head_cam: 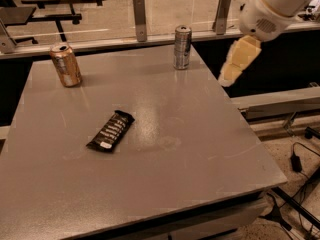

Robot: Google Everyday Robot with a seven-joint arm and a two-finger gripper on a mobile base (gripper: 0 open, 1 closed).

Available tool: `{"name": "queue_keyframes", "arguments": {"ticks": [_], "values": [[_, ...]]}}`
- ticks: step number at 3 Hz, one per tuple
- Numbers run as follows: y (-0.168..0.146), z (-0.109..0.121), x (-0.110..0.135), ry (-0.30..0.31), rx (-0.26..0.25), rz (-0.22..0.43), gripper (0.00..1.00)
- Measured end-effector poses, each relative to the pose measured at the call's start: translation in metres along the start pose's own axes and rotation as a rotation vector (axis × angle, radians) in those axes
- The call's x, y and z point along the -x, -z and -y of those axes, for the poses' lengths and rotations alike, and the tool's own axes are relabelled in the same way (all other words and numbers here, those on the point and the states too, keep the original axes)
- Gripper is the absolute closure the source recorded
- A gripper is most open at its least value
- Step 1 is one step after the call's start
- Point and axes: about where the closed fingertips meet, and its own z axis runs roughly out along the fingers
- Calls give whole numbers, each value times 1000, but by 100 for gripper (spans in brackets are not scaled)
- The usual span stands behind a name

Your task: Move redbull can near orange can

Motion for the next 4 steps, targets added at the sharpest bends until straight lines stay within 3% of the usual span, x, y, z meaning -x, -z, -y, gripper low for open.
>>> {"name": "queue_keyframes", "arguments": {"ticks": [2, 4], "values": [[-81, 81, 50, -173, -14, 126, 0], [-119, 129, 68, -300, -21, 191, 0]]}}
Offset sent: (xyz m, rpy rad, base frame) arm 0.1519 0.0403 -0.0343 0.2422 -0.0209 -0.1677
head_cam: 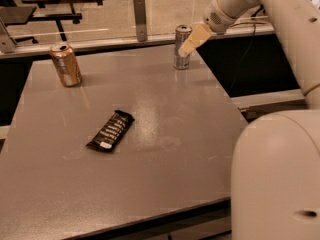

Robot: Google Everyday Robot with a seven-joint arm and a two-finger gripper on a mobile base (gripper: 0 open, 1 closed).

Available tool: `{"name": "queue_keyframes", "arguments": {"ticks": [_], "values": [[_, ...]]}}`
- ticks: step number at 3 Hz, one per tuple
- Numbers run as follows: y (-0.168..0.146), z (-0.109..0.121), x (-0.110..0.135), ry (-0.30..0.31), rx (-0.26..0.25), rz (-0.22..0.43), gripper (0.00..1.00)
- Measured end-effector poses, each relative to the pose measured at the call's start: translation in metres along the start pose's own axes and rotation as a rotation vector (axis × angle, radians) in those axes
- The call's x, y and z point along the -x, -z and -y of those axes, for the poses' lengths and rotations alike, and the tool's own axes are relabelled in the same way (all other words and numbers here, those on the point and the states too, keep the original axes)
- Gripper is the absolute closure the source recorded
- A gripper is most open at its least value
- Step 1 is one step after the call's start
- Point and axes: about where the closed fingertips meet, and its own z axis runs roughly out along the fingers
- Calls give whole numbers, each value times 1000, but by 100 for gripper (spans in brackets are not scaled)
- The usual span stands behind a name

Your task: Move redbull can near orange can

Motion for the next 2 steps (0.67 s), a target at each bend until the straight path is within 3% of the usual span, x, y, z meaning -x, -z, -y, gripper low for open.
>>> {"name": "queue_keyframes", "arguments": {"ticks": [2], "values": [[-23, 4, 21, -32, 38, 41, 0]]}}
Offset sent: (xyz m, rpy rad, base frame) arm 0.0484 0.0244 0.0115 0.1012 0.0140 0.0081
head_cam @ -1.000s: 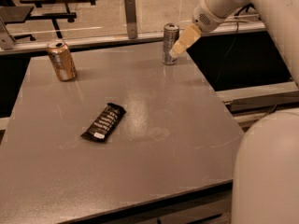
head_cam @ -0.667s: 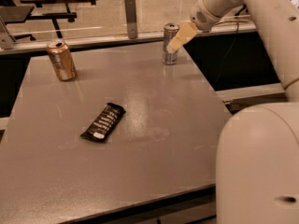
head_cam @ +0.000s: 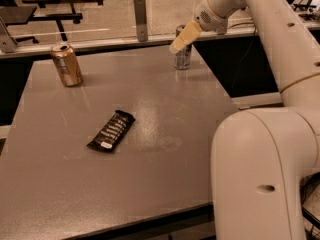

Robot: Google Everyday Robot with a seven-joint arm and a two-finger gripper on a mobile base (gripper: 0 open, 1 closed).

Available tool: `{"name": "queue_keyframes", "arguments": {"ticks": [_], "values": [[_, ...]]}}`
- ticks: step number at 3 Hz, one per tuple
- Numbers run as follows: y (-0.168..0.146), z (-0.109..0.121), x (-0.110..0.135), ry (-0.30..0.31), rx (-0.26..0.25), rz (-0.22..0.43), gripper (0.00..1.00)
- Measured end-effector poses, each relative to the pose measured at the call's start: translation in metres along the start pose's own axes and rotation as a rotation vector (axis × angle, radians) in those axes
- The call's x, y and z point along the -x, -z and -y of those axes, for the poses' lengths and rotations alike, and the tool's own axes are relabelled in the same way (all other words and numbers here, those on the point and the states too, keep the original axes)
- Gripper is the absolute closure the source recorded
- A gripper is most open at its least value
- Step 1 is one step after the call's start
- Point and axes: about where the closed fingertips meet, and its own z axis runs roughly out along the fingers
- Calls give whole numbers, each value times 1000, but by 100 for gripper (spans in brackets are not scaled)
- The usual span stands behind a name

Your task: Move redbull can near orange can

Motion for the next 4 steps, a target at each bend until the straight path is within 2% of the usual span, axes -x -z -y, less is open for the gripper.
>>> {"name": "queue_keyframes", "arguments": {"ticks": [1, 3, 4], "values": [[-8, -3, 6, -5, 22, 7, 10], [-9, -16, 9, -4, 74, -9, 71], [-6, -34, 26, 36, 106, -2, 100]]}}
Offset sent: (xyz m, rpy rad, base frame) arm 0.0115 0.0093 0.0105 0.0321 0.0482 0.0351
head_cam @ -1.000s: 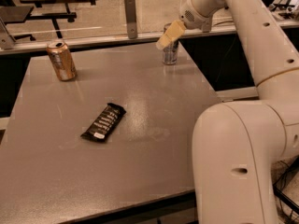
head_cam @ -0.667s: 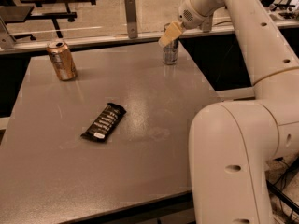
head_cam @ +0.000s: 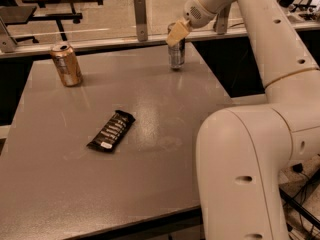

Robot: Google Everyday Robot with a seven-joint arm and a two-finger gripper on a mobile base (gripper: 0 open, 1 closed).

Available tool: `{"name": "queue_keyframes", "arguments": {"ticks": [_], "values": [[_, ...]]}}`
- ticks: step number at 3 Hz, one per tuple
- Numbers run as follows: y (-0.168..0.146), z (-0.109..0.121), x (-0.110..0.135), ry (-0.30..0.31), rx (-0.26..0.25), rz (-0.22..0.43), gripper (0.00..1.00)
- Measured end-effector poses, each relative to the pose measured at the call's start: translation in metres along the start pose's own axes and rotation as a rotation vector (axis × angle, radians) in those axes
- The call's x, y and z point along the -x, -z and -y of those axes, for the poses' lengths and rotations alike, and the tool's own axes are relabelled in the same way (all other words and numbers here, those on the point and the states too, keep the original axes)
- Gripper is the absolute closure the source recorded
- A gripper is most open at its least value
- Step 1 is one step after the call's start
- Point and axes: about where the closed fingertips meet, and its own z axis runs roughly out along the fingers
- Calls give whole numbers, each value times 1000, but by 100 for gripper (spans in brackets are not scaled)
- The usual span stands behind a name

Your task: Move redbull can near orange can

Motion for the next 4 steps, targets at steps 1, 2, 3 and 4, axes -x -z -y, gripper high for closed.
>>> {"name": "queue_keyframes", "arguments": {"ticks": [1, 2, 3, 4], "values": [[-1, -33, 36, 89, 36, 20, 100], [-5, -62, 63, 159, 39, 23, 100], [-10, -90, 77, 184, 46, 36, 100], [-21, -130, 87, 233, 106, 59, 100]]}}
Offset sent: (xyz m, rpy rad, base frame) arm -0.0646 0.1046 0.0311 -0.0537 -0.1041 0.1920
